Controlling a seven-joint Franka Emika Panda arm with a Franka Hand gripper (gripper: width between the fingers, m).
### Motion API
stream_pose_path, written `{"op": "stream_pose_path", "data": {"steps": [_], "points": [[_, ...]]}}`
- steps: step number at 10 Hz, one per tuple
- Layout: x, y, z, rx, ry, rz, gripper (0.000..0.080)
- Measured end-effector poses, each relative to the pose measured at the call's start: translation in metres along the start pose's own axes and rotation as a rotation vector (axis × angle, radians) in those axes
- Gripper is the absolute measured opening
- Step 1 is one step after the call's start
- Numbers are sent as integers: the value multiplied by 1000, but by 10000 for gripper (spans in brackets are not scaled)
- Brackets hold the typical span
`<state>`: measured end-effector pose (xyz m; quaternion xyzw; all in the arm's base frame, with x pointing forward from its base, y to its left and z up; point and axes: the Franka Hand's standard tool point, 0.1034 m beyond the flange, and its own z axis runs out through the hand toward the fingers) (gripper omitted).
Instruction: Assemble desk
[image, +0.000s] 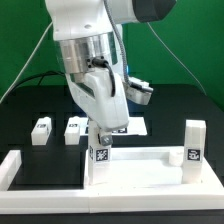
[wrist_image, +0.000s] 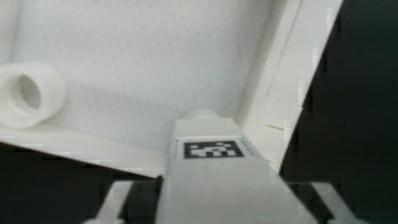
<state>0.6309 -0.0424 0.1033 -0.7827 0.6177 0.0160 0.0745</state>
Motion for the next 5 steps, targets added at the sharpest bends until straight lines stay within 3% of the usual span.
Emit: {"op": "stream_pose_path", "data": {"steps": [2, 3, 4, 5], "points": [[0, 0, 0, 0, -1, -70, 291], [0, -1, -1, -7, 3, -275, 542], [-3, -6, -5, -8, -8, -445, 542], [-7, -4, -4, -15, -27, -623, 615]]}}
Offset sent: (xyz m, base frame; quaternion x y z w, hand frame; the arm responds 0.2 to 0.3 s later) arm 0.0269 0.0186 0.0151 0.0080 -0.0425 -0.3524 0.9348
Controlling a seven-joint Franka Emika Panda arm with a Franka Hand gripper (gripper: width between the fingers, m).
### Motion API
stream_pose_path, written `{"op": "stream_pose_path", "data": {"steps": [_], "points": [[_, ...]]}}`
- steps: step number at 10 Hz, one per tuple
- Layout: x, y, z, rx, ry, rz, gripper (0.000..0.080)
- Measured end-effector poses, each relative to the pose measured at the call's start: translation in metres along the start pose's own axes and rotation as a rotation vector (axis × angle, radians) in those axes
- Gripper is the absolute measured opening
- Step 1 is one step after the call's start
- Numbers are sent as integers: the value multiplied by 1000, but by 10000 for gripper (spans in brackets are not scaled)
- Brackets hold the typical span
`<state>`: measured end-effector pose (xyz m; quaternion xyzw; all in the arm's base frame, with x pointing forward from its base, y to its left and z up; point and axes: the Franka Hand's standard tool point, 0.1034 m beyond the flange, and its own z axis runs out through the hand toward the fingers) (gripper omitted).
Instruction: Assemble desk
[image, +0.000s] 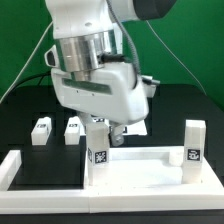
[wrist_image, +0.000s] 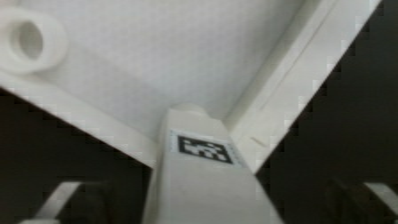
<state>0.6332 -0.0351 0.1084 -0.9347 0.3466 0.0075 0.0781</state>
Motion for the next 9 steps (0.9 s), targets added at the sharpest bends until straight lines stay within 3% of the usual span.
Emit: {"op": "stream_pose_path", "data": {"steps": [5, 7, 9], "points": [[1, 2, 0, -2, 2, -279, 649], [4, 13, 5, -28, -32, -768, 649], [2, 13, 8, -29, -35, -749, 649]]}}
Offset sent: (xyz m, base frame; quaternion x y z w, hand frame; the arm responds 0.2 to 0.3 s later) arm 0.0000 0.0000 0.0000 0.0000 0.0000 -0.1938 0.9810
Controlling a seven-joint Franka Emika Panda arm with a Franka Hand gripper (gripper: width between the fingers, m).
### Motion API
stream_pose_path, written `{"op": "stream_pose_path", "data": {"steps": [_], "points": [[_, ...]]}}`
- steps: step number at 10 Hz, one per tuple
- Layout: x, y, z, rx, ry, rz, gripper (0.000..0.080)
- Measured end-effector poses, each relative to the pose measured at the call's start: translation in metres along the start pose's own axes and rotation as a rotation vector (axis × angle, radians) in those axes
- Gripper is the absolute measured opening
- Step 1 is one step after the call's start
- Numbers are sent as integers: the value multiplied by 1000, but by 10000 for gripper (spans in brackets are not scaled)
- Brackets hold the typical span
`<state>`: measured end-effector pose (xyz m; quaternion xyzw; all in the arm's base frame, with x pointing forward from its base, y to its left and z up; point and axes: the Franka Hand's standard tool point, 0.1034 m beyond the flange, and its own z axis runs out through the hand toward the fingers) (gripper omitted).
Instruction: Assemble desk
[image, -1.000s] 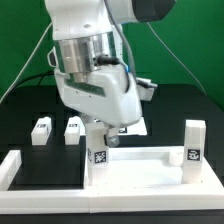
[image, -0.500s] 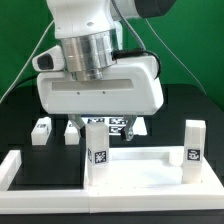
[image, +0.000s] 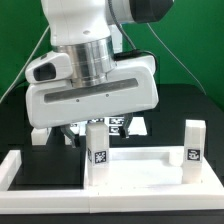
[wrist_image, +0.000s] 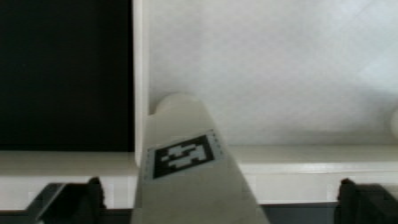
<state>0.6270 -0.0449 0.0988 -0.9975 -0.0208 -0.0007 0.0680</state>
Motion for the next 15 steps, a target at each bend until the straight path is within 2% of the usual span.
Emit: {"op": "stream_pose_path", "data": {"steps": [1, 2, 3, 4, 5, 7, 9, 11, 12, 13, 15], "points": [[0, 0, 0, 0, 0, 15, 551], [0, 0, 0, 0, 0, 18, 417], [0, 2, 0, -3, 2, 121, 417], [0, 6, 0, -8, 3, 167, 300], [0, 5, 0, -8, 4, 226, 298], [3, 2, 0, -29, 21, 460, 298], [4, -3, 0, -25, 28, 867, 298], [5, -7, 2, 45, 12, 1289, 297], [5, -6, 3, 56, 14, 1358, 297], [5, -10, 4, 50, 14, 1384, 296], [5, -11, 4, 58, 9, 1491, 296]]}}
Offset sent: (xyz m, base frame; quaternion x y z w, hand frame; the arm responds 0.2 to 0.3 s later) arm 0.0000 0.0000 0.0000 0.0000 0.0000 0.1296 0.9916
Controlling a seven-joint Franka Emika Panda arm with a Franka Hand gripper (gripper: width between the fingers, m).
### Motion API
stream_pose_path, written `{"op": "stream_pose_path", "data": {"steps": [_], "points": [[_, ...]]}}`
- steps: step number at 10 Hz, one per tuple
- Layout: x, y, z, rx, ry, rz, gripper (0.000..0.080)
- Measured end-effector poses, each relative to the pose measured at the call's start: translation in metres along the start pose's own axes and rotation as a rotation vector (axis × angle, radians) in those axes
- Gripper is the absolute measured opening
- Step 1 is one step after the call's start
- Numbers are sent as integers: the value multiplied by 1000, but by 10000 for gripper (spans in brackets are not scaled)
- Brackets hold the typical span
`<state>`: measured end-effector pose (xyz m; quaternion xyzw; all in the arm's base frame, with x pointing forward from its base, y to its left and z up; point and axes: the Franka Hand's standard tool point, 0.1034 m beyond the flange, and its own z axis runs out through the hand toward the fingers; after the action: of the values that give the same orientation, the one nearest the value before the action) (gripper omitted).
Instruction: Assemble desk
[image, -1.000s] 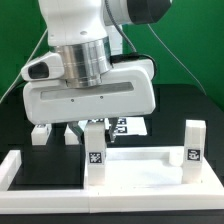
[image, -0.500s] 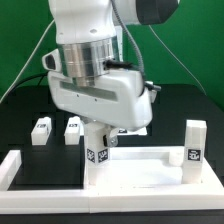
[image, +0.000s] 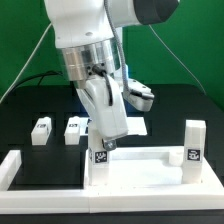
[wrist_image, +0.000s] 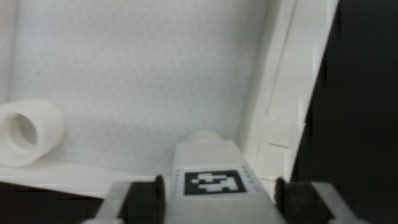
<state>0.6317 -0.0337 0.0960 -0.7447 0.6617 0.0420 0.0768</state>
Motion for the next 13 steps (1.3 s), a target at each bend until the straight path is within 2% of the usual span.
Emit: {"op": "stream_pose_path", "data": {"steps": [2, 4, 5, 6, 7, 10, 11, 12, 13], "points": [[0, -1, 0, 4, -1, 122, 294], [4, -1, -2, 10, -13, 361, 294], [5, -2, -2, 22, -16, 470, 294], [6, -3, -2, 49, -12, 598, 296], [5, -3, -2, 60, -8, 637, 296], [4, -5, -2, 69, -5, 672, 302], [3, -5, -1, 68, -4, 666, 415], [2, -5, -1, 67, -4, 664, 415], [-6, -8, -5, 72, -10, 663, 549]]}}
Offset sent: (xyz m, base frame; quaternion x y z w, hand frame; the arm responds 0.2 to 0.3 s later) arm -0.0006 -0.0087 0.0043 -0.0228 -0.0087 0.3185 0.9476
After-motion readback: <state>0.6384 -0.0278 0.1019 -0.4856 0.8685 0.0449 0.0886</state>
